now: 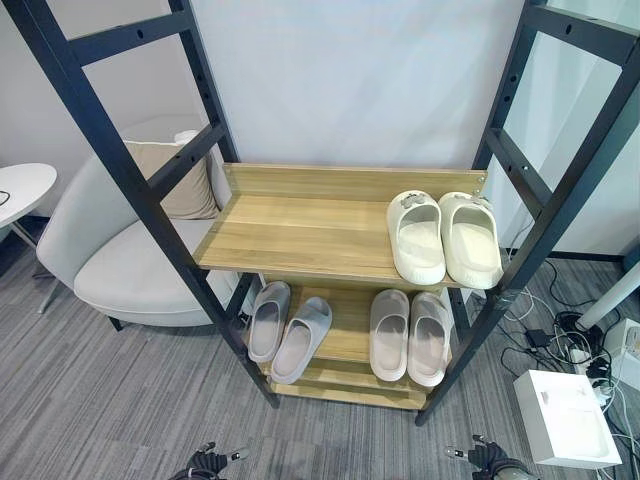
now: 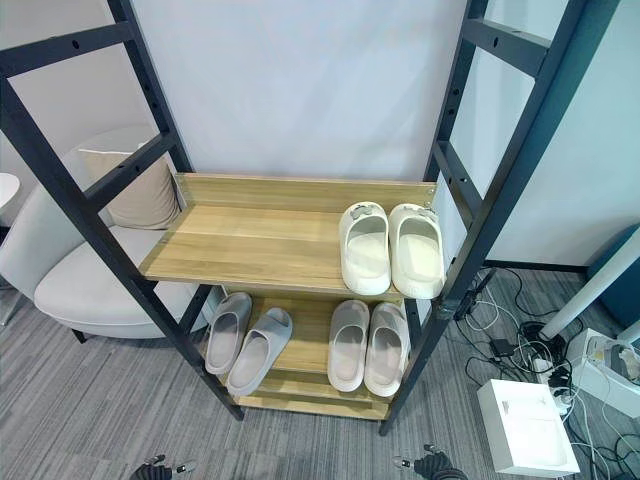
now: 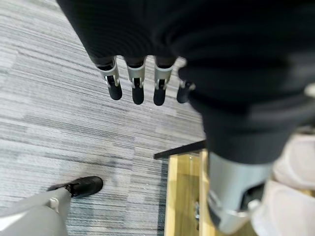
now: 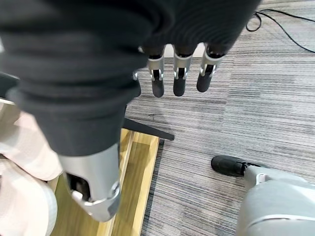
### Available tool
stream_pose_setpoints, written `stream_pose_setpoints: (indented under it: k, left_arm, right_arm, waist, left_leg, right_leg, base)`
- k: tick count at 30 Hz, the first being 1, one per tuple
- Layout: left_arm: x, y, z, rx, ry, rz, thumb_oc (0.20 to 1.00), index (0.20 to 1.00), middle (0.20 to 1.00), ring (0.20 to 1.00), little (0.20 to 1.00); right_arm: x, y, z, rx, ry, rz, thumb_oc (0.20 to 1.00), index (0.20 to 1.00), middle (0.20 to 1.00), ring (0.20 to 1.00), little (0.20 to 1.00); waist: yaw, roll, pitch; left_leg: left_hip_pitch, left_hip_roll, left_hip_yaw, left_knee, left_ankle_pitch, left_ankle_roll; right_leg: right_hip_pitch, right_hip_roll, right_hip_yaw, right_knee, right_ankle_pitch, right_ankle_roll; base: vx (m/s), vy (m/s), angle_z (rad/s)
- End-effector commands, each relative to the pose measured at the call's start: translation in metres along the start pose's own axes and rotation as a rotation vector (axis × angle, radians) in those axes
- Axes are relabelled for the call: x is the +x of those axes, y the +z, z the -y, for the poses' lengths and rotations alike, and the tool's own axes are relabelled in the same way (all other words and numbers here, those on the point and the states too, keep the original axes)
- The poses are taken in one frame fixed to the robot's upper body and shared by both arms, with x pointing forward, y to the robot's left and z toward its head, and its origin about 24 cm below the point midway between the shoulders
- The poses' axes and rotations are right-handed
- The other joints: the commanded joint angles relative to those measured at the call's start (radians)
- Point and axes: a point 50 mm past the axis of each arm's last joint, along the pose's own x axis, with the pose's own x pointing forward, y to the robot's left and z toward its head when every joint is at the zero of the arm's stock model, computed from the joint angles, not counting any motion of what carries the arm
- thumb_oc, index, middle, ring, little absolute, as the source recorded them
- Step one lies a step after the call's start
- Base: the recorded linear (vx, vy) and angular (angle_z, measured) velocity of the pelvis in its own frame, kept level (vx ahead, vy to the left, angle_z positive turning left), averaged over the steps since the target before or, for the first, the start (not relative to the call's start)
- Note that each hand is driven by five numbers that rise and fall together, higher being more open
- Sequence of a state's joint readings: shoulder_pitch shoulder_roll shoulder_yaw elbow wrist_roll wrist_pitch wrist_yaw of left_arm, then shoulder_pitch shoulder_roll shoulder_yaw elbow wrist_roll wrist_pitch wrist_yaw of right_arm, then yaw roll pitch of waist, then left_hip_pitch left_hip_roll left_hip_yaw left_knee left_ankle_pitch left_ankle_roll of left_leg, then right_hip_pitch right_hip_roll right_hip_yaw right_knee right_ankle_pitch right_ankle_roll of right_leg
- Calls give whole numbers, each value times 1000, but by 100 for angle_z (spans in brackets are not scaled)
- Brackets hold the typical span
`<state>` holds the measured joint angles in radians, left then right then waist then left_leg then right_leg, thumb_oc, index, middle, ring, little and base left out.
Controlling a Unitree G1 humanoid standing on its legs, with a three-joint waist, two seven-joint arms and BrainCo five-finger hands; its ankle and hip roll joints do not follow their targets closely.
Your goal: Arrange the slippers neatly on the shoe rack.
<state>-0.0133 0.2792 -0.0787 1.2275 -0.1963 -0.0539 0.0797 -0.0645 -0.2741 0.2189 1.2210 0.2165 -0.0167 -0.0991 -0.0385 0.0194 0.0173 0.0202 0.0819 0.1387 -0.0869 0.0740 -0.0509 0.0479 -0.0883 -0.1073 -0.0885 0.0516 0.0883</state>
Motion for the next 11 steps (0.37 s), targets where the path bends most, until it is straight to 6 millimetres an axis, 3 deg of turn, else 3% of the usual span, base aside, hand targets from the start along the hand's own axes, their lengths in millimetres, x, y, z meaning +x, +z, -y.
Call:
stream_pose_setpoints:
  k: [1,11]
  left_arm:
    - [5,37,-5,-34,28,104,1000,1000,1000,1000,1000]
    - [2,58,19,13,-46,218,1000,1000,1000,1000,1000]
  right_arm:
    - [3,20,2,17,-20,52,1000,1000,1000,1000,1000]
    - [3,20,1,21,-23,70,1000,1000,1000,1000,1000]
  waist:
    - [17,-38,38]
    - [9,-36,38]
  left_leg:
    - [40,6,-44,0,-57,-26]
    - [45,6,-40,0,-59,-25]
  right_leg:
    - [21,-43,-47,1,-50,56]
    - [22,-45,-41,1,-49,56]
  base:
    - [0,0,0]
    - [0,0,0]
